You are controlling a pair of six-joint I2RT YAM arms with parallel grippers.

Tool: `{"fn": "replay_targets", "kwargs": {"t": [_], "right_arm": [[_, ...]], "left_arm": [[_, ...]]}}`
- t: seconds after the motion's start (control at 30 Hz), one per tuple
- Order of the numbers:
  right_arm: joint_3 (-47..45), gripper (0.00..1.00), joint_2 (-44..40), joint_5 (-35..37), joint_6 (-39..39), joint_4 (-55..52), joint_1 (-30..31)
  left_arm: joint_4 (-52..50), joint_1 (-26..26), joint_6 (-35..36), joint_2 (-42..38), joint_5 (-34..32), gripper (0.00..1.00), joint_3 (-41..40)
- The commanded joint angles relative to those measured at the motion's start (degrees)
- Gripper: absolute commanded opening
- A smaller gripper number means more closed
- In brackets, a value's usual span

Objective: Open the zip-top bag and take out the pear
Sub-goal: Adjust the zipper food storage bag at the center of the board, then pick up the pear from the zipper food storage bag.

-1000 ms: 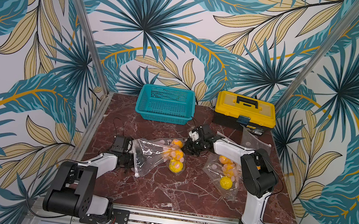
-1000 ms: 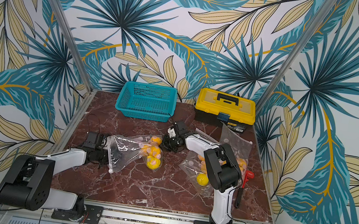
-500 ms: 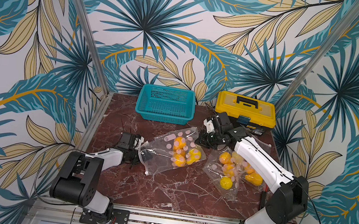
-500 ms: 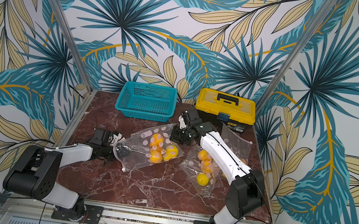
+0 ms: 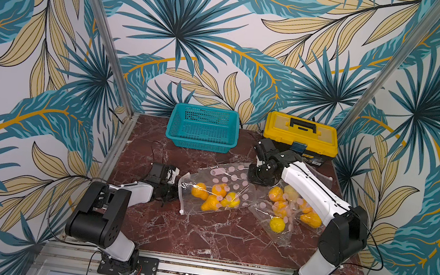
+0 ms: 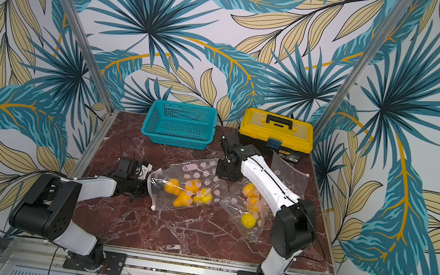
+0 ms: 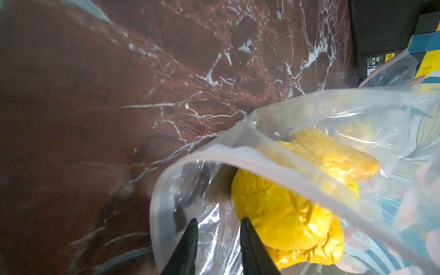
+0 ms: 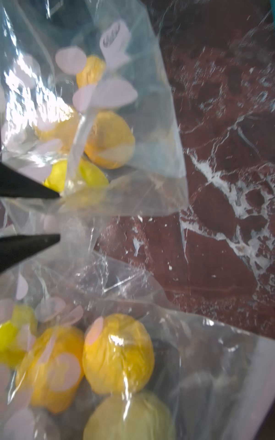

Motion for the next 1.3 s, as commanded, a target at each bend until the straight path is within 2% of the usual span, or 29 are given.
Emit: {"fn": "replay_targets", "kwargs": {"t": [0.0,0.1,0.27,0.43,0.57,0.67,0.73,0.93,1.27], "right_arm": [[2.66,0.46,-2.48,8.19,-0.47,-4.85,1.44],[4.02,0.48,-4.25,8.69,-0.88,-4.41,2.90],[4.13,0.48,-4.11,0.81,-1.03,-0.43,6.55],[2.91,0.48,-0.37,-6.19,-0.19,5.46,9.42],[1.20,0.48,3.20,-6.96,0.05,8.88,9.68],[-0.01,0.48,5.51,-7.28,0.27,10.06,9.63],[-0.95,0.48,6.35,-7.87,0.59,11.36,9.66],[-2.56,0.48,7.60,-8.36,1.18,13.68,9.62],[-4.40,0.47,8.67,-6.59,1.56,14.15,8.67]], "left_arm": [[1.13,-0.88,-0.54,-1.54,1.67,0.37,0.73],[1.13,-1.54,-1.20,-2.54,1.87,0.42,0.92],[1.02,-2.02,-2.78,-5.54,1.46,0.52,1.20],[1.02,-3.07,-4.70,-6.89,0.35,0.60,1.89],[0.94,-4.66,-7.20,-5.67,-0.72,0.68,3.10],[0.86,-6.22,-9.83,-2.89,-0.44,0.70,4.31],[-1.26,-8.19,-10.22,-1.48,-3.12,0.73,5.65],[-8.87,-13.28,-8.67,2.33,-9.44,0.77,10.08],[-18.92,-15.26,-2.76,2.33,-10.80,0.80,12.43]]}}
